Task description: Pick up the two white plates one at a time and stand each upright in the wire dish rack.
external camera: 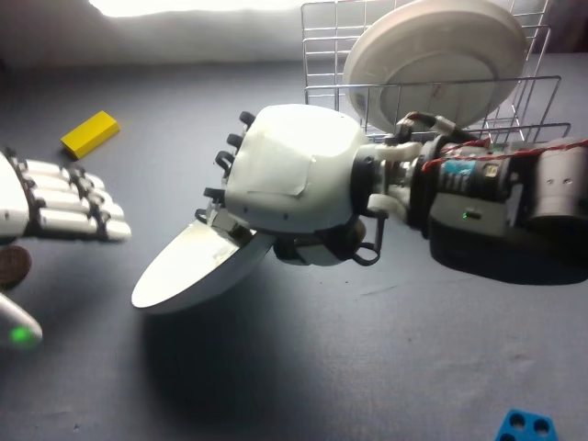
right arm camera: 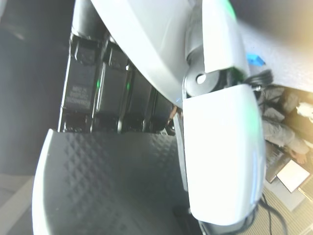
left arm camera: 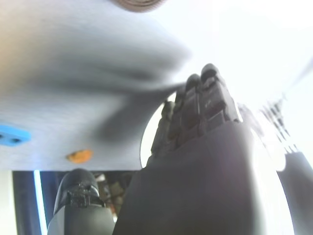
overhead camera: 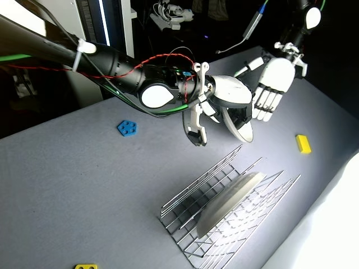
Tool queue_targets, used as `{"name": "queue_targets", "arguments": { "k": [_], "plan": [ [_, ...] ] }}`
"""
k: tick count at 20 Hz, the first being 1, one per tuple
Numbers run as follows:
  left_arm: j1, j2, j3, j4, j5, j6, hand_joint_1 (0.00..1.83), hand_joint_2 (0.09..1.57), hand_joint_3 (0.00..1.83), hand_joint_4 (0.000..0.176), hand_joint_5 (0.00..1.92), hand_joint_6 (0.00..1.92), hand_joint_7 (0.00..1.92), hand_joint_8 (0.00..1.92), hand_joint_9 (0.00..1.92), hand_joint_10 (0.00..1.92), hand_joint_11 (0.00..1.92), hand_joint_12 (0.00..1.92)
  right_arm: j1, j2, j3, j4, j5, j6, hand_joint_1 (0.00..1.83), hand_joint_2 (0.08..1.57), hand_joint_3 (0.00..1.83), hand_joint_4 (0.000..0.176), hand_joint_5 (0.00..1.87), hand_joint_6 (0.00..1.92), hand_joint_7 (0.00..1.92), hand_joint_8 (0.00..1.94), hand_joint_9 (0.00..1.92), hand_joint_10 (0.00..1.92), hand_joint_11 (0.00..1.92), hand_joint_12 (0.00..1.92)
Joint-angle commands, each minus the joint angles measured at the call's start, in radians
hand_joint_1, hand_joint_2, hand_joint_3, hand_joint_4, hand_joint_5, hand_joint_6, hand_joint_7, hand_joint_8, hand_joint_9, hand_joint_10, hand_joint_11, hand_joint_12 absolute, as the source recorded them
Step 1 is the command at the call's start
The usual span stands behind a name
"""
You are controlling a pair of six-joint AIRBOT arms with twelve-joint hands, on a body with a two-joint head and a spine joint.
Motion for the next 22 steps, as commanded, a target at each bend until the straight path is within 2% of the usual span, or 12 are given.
{"name": "queue_targets", "arguments": {
  "k": [1, 6, 10, 12, 15, 18, 21, 22],
  "plan": [
    [-0.020, 0.008, 0.002, -0.050, -0.030, -0.005, 0.00, 0.98, 0.00, 0.000, 0.00, 0.00, 0.00, 0.00, 0.00, 0.00, 0.00, 0.00, 0.022, 0.009, -0.013, 0.003, 0.110, 0.011, 1.40, 1.04, 0.00, 0.000, 1.03, 0.82, 1.13, 0.74, 1.11, 0.90, 0.96, 1.04],
    [-0.053, 0.020, -0.004, -0.049, -0.030, -0.005, 0.00, 0.99, 0.00, 0.000, 0.00, 0.00, 0.00, 0.00, 0.00, 0.00, 0.00, 0.00, 0.077, 0.074, -0.064, 0.003, 0.058, 0.115, 1.39, 1.05, 0.00, 0.000, 1.01, 0.85, 1.11, 0.78, 1.08, 0.93, 0.93, 1.06],
    [-0.053, 0.029, -0.016, -0.033, -0.031, -0.006, 0.00, 0.98, 0.00, 0.000, 0.00, 0.00, 0.00, 0.00, 0.00, 0.00, 0.00, 0.00, 0.133, 0.110, -0.081, 0.003, -0.030, 0.266, 1.40, 1.04, 0.00, 0.000, 1.04, 0.80, 1.13, 0.75, 1.10, 0.89, 0.96, 1.04],
    [-0.054, 0.032, -0.023, -0.015, -0.031, -0.006, 0.00, 0.98, 0.00, 0.000, 0.00, 0.00, 0.00, 0.00, 0.00, 0.00, 0.00, 0.00, 0.153, 0.118, -0.081, 0.002, -0.054, 0.331, 1.40, 1.05, 0.00, 0.000, 1.02, 0.85, 1.12, 0.76, 1.11, 0.89, 0.95, 1.03],
    [-0.056, 0.036, -0.025, -0.008, -0.031, -0.006, 0.00, 0.98, 0.00, 0.000, 0.00, 0.00, 0.00, 0.00, 0.00, 0.00, 0.00, 0.00, 0.180, 0.120, -0.081, 0.002, -0.085, 0.385, 1.39, 1.05, 0.00, 0.000, 1.01, 0.87, 1.08, 0.81, 1.10, 0.89, 0.95, 1.01],
    [-0.056, 0.038, -0.024, -0.003, -0.031, -0.006, 0.00, 0.99, 0.00, 0.000, 0.00, 0.00, 0.00, 0.00, 0.00, 0.00, 0.00, 0.00, 0.202, 0.120, -0.081, 0.002, -0.089, 0.404, 1.39, 1.05, 0.00, 0.000, 1.02, 0.90, 1.11, 0.73, 1.08, 0.91, 0.95, 0.99],
    [-0.053, 0.037, -0.025, 0.002, -0.031, -0.006, 0.00, 0.99, 0.00, 0.000, 0.00, 0.00, 0.00, 0.00, 0.00, 0.00, 0.00, 0.00, 0.225, 0.120, -0.081, 0.002, -0.097, 0.453, 1.39, 1.06, 0.00, 0.000, 1.03, 0.85, 1.09, 0.79, 1.06, 0.94, 0.94, 1.01],
    [-0.052, 0.037, -0.025, 0.002, -0.031, -0.006, 0.00, 0.99, 0.00, 0.000, 0.00, 0.00, 0.00, 0.00, 0.00, 0.00, 0.00, 0.00, 0.237, 0.120, -0.081, 0.002, -0.107, 0.481, 1.40, 1.04, 0.00, 0.000, 1.07, 0.79, 1.15, 0.71, 1.09, 0.90, 0.96, 1.01]
  ]
}}
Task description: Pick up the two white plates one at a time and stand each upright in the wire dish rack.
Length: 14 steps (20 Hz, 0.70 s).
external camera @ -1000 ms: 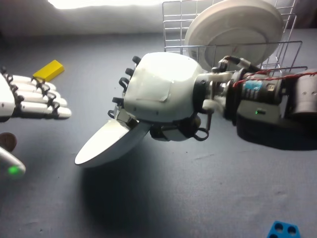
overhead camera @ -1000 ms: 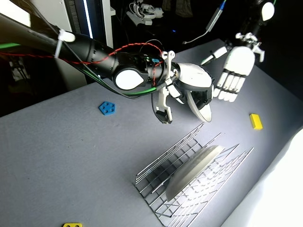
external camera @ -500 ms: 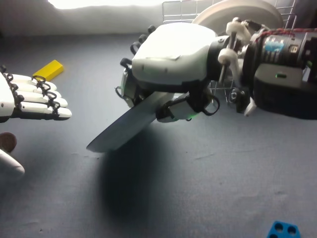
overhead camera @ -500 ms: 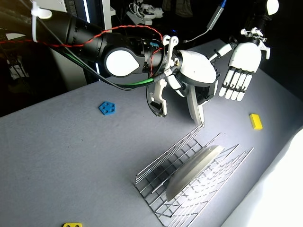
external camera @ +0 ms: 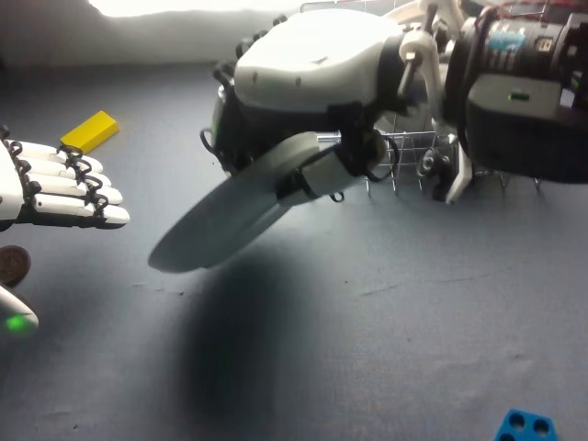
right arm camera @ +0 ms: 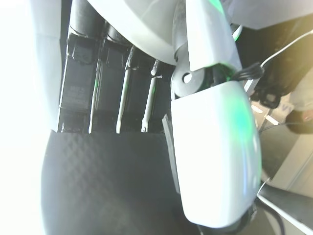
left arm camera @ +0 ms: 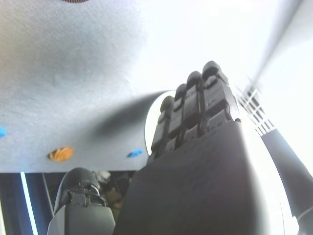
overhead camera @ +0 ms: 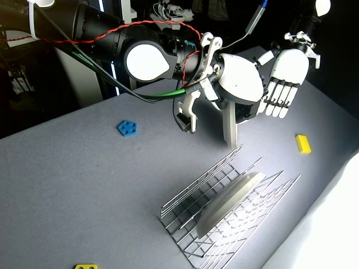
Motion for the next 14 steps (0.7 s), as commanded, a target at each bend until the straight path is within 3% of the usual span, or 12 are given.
{"name": "queue_targets", "arguments": {
  "k": [1, 3, 6, 9, 14],
  "plan": [
    [-0.005, 0.011, 0.001, -0.052, -0.025, 0.000, 0.00, 0.99, 0.00, 0.000, 0.00, 0.00, 0.00, 0.00, 0.00, 0.00, 0.00, 0.00, 0.027, 0.005, -0.006, 0.009, 0.124, 0.031, 1.40, 1.04, 0.00, 0.000, 1.07, 0.79, 1.15, 0.71, 1.09, 0.90, 0.96, 1.01],
    [-0.001, 0.010, 0.003, -0.052, -0.024, 0.000, 0.00, 0.98, 0.00, 0.000, 0.00, 0.00, 0.00, 0.00, 0.00, 0.00, 0.00, 0.00, 0.045, 0.007, -0.006, 0.008, 0.099, 0.077, 1.40, 1.04, 0.00, 0.000, 1.08, 0.77, 1.14, 0.70, 1.10, 0.89, 0.96, 1.01],
    [0.007, 0.008, 0.004, -0.052, -0.024, 0.000, 0.00, 0.98, 0.00, 0.000, 0.00, 0.00, 0.00, 0.00, 0.00, 0.00, 0.00, 0.00, 0.086, 0.008, 0.007, 0.007, 0.031, 0.225, 1.39, 1.05, 0.00, 0.000, 1.04, 0.84, 1.12, 0.75, 1.08, 0.91, 0.96, 1.02],
    [0.011, 0.007, 0.007, -0.052, -0.024, 0.000, 0.00, 0.98, 0.00, 0.000, 0.00, 0.00, 0.00, 0.00, 0.00, 0.00, 0.00, 0.00, 0.114, 0.009, 0.028, 0.007, 0.024, 0.359, 1.40, 1.04, 0.00, 0.000, 1.07, 0.78, 1.16, 0.70, 1.10, 0.88, 0.97, 1.00],
    [0.025, 0.006, 0.009, -0.039, -0.025, 0.001, 0.00, 0.98, 0.00, 0.000, 0.00, 0.00, 0.00, 0.00, 0.00, 0.00, 0.00, 0.00, 0.155, 0.010, 0.066, 0.160, 0.016, 0.377, 1.39, 1.05, 0.00, 0.000, 1.02, 0.84, 1.10, 0.78, 1.08, 0.94, 0.95, 1.03]
  ]
}}
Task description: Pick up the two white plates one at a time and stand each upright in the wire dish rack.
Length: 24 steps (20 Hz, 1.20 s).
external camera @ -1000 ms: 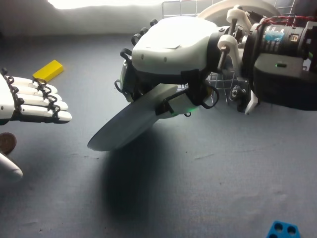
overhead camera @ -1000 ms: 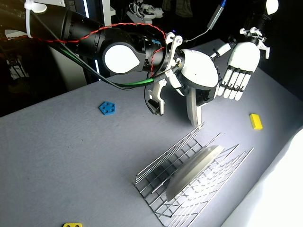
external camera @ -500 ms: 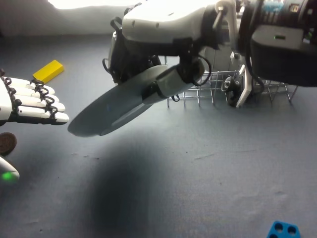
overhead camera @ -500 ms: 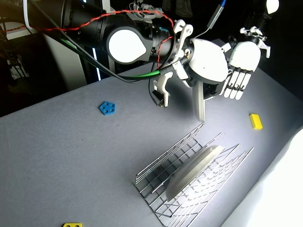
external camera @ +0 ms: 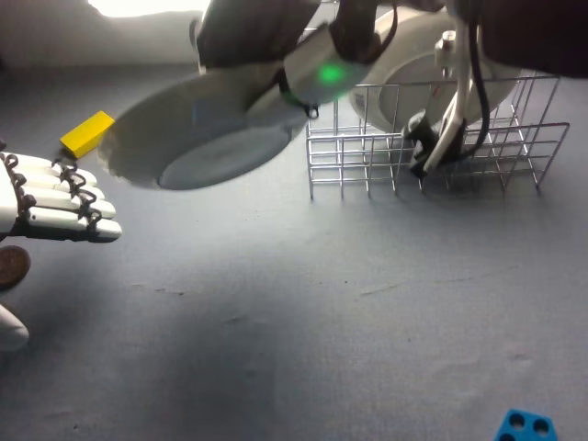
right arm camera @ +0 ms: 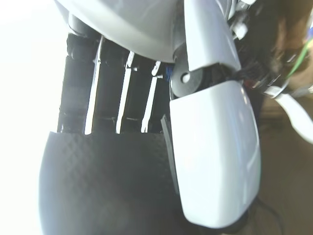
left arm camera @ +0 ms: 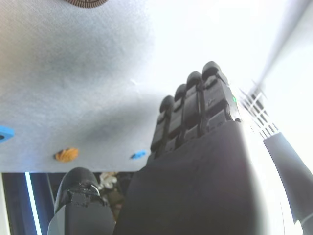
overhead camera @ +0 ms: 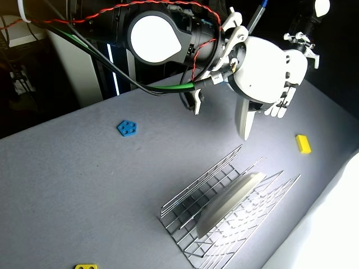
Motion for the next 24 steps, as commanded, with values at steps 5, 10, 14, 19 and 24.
{"name": "queue_targets", "arguments": {
  "k": [5, 10, 14, 19, 24],
  "plan": [
    [-0.006, 0.005, 0.010, -0.058, -0.023, 0.001, 0.00, 0.99, 0.00, 0.000, 0.00, 0.00, 0.00, 0.00, 0.00, 0.00, 0.00, 0.00, 0.048, 0.025, 0.014, 0.143, 0.101, 0.019, 1.40, 1.04, 0.00, 0.000, 1.04, 0.84, 1.13, 0.71, 1.09, 0.90, 0.98, 0.98],
    [-0.010, 0.007, 0.009, -0.058, -0.024, 0.000, 0.00, 0.99, 0.00, 0.000, 0.00, 0.00, 0.00, 0.00, 0.00, 0.00, 0.00, 0.00, 0.041, 0.056, 0.016, 0.241, 0.096, 0.016, 1.39, 1.05, 0.00, 0.000, 1.03, 0.87, 1.13, 0.71, 1.09, 0.90, 0.97, 0.99],
    [-0.013, 0.007, 0.008, -0.058, -0.025, 0.000, 0.00, 0.99, 0.00, 0.000, 0.00, 0.00, 0.00, 0.00, 0.00, 0.00, 0.00, 0.00, 0.029, 0.081, 0.021, 0.319, 0.115, 0.016, 1.39, 1.05, 0.00, 0.000, 1.02, 0.87, 1.13, 0.72, 1.11, 0.87, 0.98, 0.97],
    [-0.017, 0.007, 0.007, -0.058, -0.025, 0.000, 0.00, 0.99, 0.00, 0.000, 0.00, 0.00, 0.00, 0.00, 0.00, 0.00, 0.00, 0.00, 0.003, 0.105, 0.037, 0.386, 0.139, 0.016, 1.39, 1.04, 0.00, 0.000, 1.03, 0.86, 1.13, 0.73, 1.11, 0.86, 0.99, 0.97],
    [-0.020, 0.008, 0.002, -0.058, -0.025, 0.000, 0.00, 0.99, 0.00, 0.000, 0.00, 0.00, 0.00, 0.00, 0.00, 0.00, 0.00, 0.00, -0.018, 0.126, 0.055, 0.438, 0.143, 0.017, 1.39, 1.05, 0.00, 0.000, 1.01, 0.89, 1.14, 0.69, 1.11, 0.87, 0.99, 0.97]
  ]
}}
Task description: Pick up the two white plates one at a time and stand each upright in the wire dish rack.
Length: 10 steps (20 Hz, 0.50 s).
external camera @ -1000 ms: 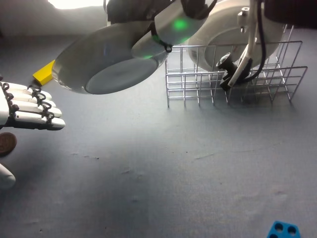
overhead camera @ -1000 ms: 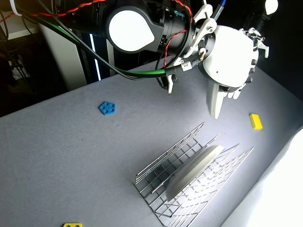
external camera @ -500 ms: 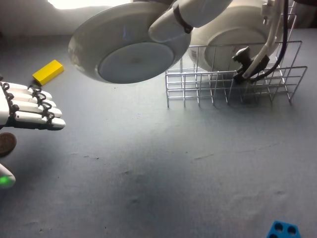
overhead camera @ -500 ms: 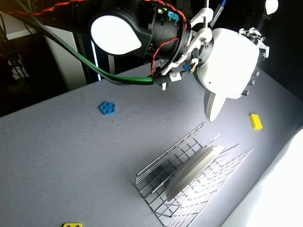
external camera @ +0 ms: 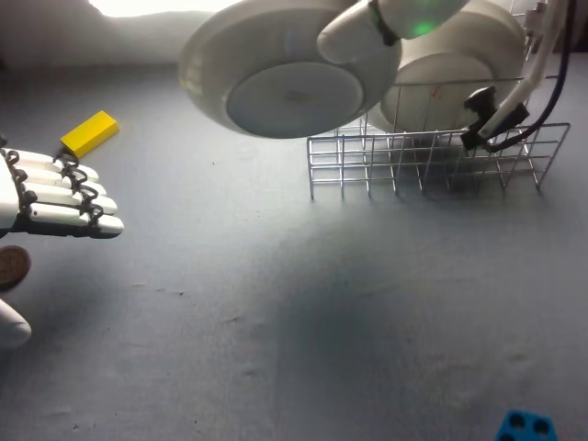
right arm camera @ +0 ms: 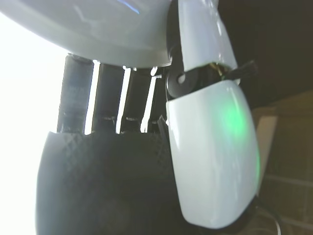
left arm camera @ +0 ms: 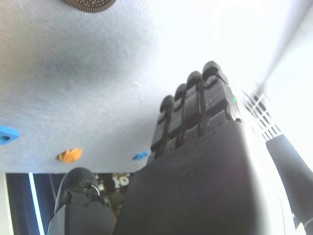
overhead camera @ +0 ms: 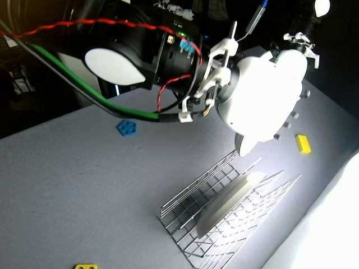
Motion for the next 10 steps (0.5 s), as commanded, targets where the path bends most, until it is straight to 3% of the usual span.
{"name": "queue_targets", "arguments": {
  "k": [1, 10],
  "plan": [
    [-0.009, 0.008, 0.001, -0.055, -0.022, 0.000, 0.00, 0.99, 0.00, 0.000, 0.00, 0.00, 0.00, 0.00, 0.00, 0.00, 0.00, 0.00, 0.009, 0.008, 0.002, 0.032, 0.143, 0.024, 1.39, 1.05, 0.00, 0.000, 1.02, 0.88, 1.14, 0.69, 1.10, 0.87, 0.98, 0.96],
    [-0.013, 0.008, -0.005, -0.049, -0.020, 0.000, 0.00, 0.99, 0.00, 0.000, 0.00, 0.00, 0.00, 0.00, 0.00, 0.00, 0.00, 0.00, -0.037, 0.036, 0.027, 0.049, 0.160, 0.027, 1.39, 1.04, 0.00, 0.000, 1.01, 0.87, 1.15, 0.69, 1.12, 0.87, 1.00, 0.96]
  ]
}}
